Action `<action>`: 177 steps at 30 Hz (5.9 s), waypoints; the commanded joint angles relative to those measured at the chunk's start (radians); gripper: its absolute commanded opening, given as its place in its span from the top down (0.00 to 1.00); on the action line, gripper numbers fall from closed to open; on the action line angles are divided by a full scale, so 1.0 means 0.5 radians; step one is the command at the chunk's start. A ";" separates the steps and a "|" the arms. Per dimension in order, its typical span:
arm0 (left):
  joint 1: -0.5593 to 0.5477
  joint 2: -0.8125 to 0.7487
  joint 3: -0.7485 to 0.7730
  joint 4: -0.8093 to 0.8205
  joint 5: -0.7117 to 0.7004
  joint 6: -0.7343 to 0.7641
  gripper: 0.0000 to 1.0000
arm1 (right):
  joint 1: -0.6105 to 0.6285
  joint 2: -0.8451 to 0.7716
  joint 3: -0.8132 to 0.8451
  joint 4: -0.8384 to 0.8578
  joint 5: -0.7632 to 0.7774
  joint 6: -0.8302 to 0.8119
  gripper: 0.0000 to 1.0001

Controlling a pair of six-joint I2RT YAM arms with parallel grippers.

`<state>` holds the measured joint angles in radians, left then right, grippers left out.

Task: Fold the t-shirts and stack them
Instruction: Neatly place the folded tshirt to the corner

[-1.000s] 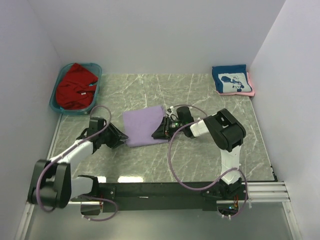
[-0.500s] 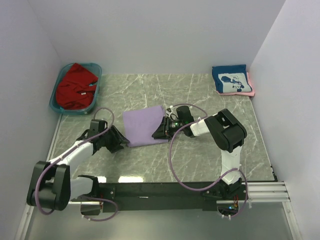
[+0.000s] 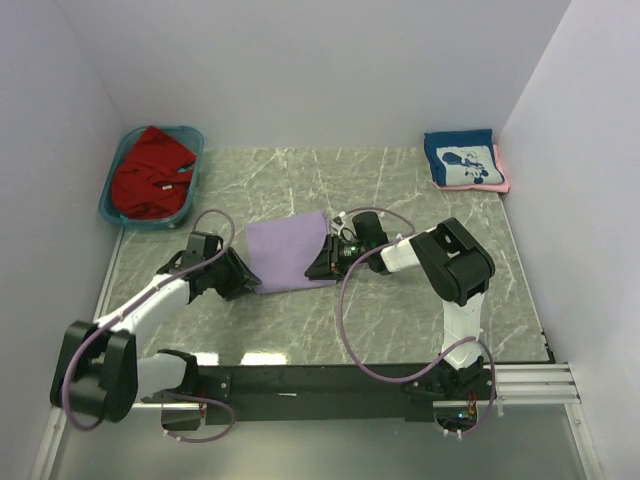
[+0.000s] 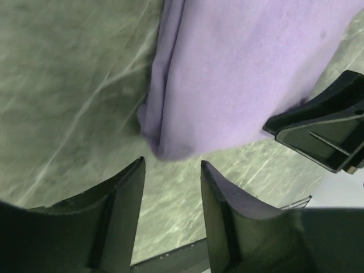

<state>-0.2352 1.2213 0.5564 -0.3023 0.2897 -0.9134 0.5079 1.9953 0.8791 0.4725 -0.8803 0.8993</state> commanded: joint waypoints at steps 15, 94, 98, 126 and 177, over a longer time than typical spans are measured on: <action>-0.097 0.337 -0.073 0.580 0.243 -0.219 0.55 | -0.037 0.068 -0.025 0.260 -0.099 0.128 0.66; -1.665 1.420 1.489 -0.257 -1.518 1.176 0.51 | -0.685 -1.475 -0.359 -1.387 0.911 -0.694 0.21; -1.668 1.393 1.446 -0.233 -1.515 1.183 0.76 | -0.678 -1.344 -0.359 -1.286 0.880 -0.618 0.21; -1.659 0.929 1.167 0.034 -1.500 1.180 0.99 | -0.028 -0.052 0.135 -0.494 0.561 0.122 0.22; 0.182 0.156 0.538 -0.150 -0.524 0.695 0.09 | -0.890 0.774 2.761 -2.065 1.864 -2.387 1.00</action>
<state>-0.1444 1.2892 0.8284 -0.3962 0.0261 -0.5472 0.0734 2.3821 2.1998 -0.6060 -0.0582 -0.1799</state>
